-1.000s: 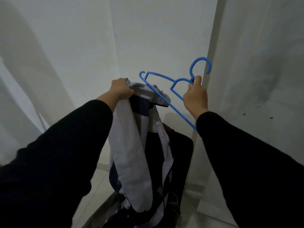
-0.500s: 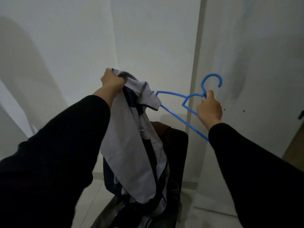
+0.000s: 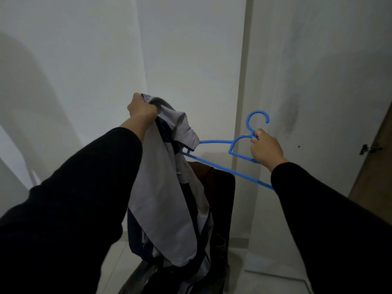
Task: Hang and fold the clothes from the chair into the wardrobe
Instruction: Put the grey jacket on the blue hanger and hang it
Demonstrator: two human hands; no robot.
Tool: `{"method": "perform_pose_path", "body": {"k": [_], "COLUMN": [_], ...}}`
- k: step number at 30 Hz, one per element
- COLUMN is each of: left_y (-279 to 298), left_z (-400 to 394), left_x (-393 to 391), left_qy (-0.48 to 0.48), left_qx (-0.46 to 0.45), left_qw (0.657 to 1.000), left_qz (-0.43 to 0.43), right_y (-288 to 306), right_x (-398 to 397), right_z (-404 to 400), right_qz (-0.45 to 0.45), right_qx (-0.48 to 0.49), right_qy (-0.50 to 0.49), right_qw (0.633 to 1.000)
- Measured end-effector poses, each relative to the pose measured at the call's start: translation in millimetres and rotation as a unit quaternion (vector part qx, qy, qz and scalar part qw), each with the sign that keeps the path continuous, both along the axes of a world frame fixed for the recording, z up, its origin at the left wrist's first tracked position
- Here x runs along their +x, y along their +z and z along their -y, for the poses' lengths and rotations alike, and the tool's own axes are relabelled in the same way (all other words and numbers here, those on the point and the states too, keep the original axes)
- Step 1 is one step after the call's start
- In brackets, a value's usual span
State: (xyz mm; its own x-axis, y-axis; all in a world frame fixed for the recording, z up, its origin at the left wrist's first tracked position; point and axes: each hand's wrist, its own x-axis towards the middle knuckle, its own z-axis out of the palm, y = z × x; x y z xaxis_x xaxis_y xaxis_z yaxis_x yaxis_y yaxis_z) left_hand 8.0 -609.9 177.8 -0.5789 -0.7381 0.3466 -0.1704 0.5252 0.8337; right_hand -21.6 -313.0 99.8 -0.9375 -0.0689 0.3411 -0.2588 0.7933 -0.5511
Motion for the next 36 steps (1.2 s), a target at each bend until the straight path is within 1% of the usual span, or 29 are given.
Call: {"method": "perform_pose_path", "body": {"k": [8, 11, 14, 17, 19, 22, 24, 26, 28, 30, 32, 34, 35, 36], "left_y": [3, 5, 10, 16, 20, 25, 26, 28, 32, 38, 43, 47, 48, 48], "left_z": [-7, -2, 0, 1, 3, 0, -2, -5, -4, -4, -5, -6, -8, -10], "left_x": [4, 5, 8, 10, 10, 12, 10, 11, 12, 14, 13, 11, 11, 11], "left_qy": [-0.080, -0.115, -0.157, -0.179, -0.187, -0.193, -0.205, -0.221, -0.236, -0.227, -0.222, -0.232, -0.230, -0.216], "left_qx": [-0.039, -0.042, -0.052, -0.008, 0.024, 0.039, 0.043, 0.012, -0.042, -0.091, -0.117, -0.139, -0.176, -0.236], "left_qw": [0.996, 0.992, 0.986, 0.983, 0.980, 0.977, 0.974, 0.973, 0.971, 0.969, 0.965, 0.956, 0.947, 0.931], "left_qz": [0.004, 0.005, 0.004, -0.030, -0.056, -0.081, -0.089, -0.065, -0.018, 0.031, 0.069, 0.114, 0.141, 0.174], "right_y": [-4, 0, 1, -2, -6, -10, -10, -8, -3, 0, 1, 2, 2, 3], "right_x": [5, 4, 3, 4, 2, -2, -2, -1, 0, 1, 2, 2, 3, 3], "right_z": [20, 26, 33, 37, 38, 37, 38, 41, 45, 48, 51, 54, 55, 57], "right_qz": [-0.048, -0.062, -0.045, -0.038, -0.031, -0.024, -0.030, -0.047, -0.058, -0.069, -0.079, -0.082, -0.084, -0.088], "right_qx": [-0.129, -0.219, -0.288, -0.305, -0.299, -0.265, -0.270, -0.304, -0.336, -0.357, -0.364, -0.369, -0.368, -0.364], "right_qy": [0.036, 0.056, 0.095, 0.108, 0.102, 0.072, 0.063, 0.060, 0.061, 0.069, 0.082, 0.100, 0.108, 0.114], "right_qw": [0.990, 0.972, 0.952, 0.945, 0.948, 0.961, 0.960, 0.950, 0.938, 0.929, 0.924, 0.921, 0.920, 0.920]}}
